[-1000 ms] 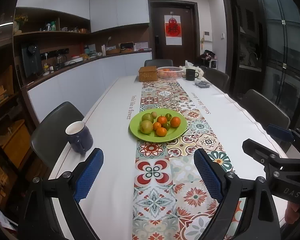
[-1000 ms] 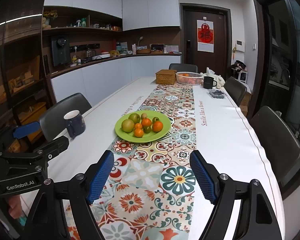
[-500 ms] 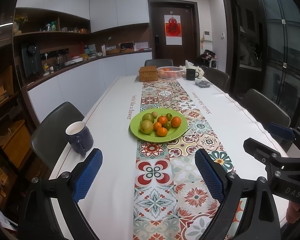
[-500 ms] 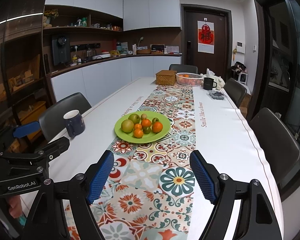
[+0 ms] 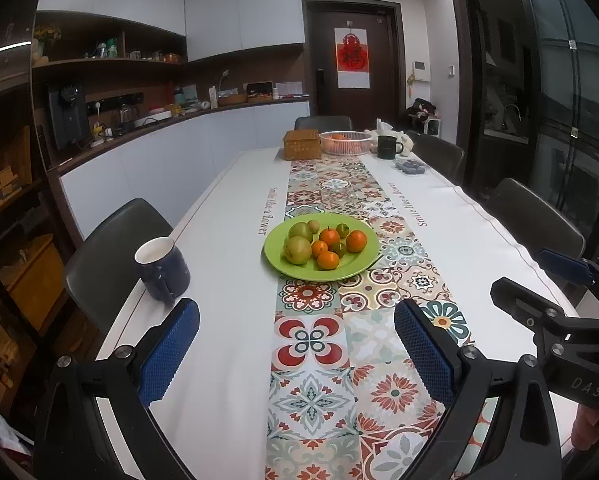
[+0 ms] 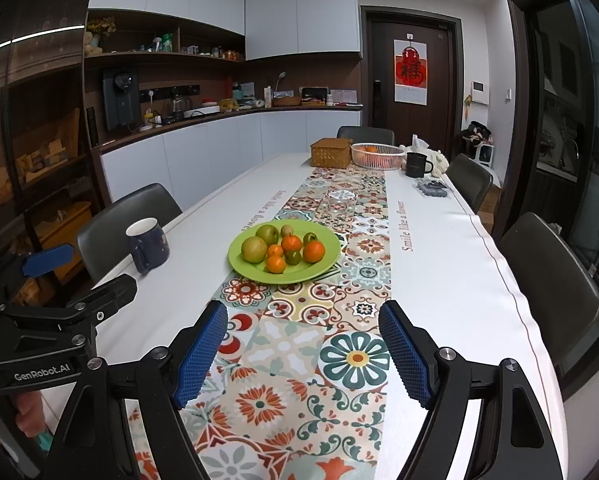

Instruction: Organize fruits

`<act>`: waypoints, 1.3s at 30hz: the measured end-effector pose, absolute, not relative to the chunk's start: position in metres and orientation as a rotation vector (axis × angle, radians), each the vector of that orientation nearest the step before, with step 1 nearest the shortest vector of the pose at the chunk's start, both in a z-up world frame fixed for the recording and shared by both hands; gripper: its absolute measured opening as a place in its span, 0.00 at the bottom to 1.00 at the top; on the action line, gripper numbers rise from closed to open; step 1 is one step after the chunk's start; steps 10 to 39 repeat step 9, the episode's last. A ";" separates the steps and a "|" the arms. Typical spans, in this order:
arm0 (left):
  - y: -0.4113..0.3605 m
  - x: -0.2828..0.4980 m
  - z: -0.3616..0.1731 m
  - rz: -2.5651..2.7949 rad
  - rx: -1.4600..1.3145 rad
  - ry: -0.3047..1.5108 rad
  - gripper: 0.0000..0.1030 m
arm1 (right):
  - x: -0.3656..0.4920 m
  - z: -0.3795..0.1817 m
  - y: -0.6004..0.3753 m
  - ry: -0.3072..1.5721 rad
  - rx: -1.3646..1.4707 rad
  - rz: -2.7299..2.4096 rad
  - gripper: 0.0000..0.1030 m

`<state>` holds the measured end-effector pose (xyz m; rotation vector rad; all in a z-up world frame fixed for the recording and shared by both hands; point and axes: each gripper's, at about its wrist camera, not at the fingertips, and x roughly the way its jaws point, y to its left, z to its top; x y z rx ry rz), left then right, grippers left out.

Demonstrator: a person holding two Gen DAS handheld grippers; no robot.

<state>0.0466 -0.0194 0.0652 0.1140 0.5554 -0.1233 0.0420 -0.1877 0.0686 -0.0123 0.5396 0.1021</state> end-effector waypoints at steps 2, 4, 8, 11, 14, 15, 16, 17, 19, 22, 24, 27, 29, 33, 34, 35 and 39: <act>-0.019 0.046 0.065 -0.121 0.113 0.554 0.97 | 0.042 0.068 -0.188 0.541 -0.011 0.102 0.76; -0.019 0.047 0.065 -0.120 0.113 0.555 0.97 | 0.043 0.067 -0.188 0.544 -0.010 0.103 0.76; -0.019 0.047 0.063 -0.117 0.110 0.559 0.97 | 0.044 0.065 -0.189 0.547 -0.011 0.102 0.76; -0.019 0.047 0.062 -0.119 0.110 0.563 0.97 | 0.044 0.064 -0.188 0.547 -0.012 0.102 0.76; -0.019 0.047 0.062 -0.119 0.110 0.563 0.97 | 0.044 0.064 -0.188 0.547 -0.012 0.102 0.76; -0.019 0.047 0.062 -0.119 0.110 0.563 0.97 | 0.044 0.064 -0.188 0.547 -0.012 0.102 0.76; -0.019 0.047 0.062 -0.119 0.110 0.563 0.97 | 0.044 0.064 -0.188 0.547 -0.012 0.102 0.76; -0.019 0.047 0.062 -0.119 0.110 0.563 0.97 | 0.044 0.064 -0.188 0.547 -0.012 0.102 0.76; -0.019 0.047 0.062 -0.119 0.110 0.563 0.97 | 0.044 0.064 -0.188 0.547 -0.012 0.102 0.76; -0.019 0.047 0.062 -0.119 0.110 0.563 0.97 | 0.044 0.064 -0.188 0.547 -0.012 0.102 0.76; -0.019 0.047 0.062 -0.119 0.110 0.563 0.97 | 0.044 0.064 -0.188 0.547 -0.012 0.102 0.76; -0.019 0.047 0.062 -0.119 0.110 0.563 0.97 | 0.044 0.064 -0.188 0.547 -0.012 0.102 0.76; -0.019 0.047 0.062 -0.119 0.110 0.563 0.97 | 0.044 0.064 -0.188 0.547 -0.012 0.102 0.76; -0.019 0.047 0.062 -0.119 0.110 0.563 0.97 | 0.044 0.064 -0.188 0.547 -0.012 0.102 0.76; -0.019 0.047 0.062 -0.119 0.110 0.563 0.97 | 0.044 0.064 -0.188 0.547 -0.012 0.102 0.76; -0.019 0.047 0.062 -0.119 0.110 0.563 0.97 | 0.044 0.064 -0.188 0.547 -0.012 0.102 0.76; -0.019 0.047 0.062 -0.119 0.110 0.563 0.97 | 0.044 0.064 -0.188 0.547 -0.012 0.102 0.76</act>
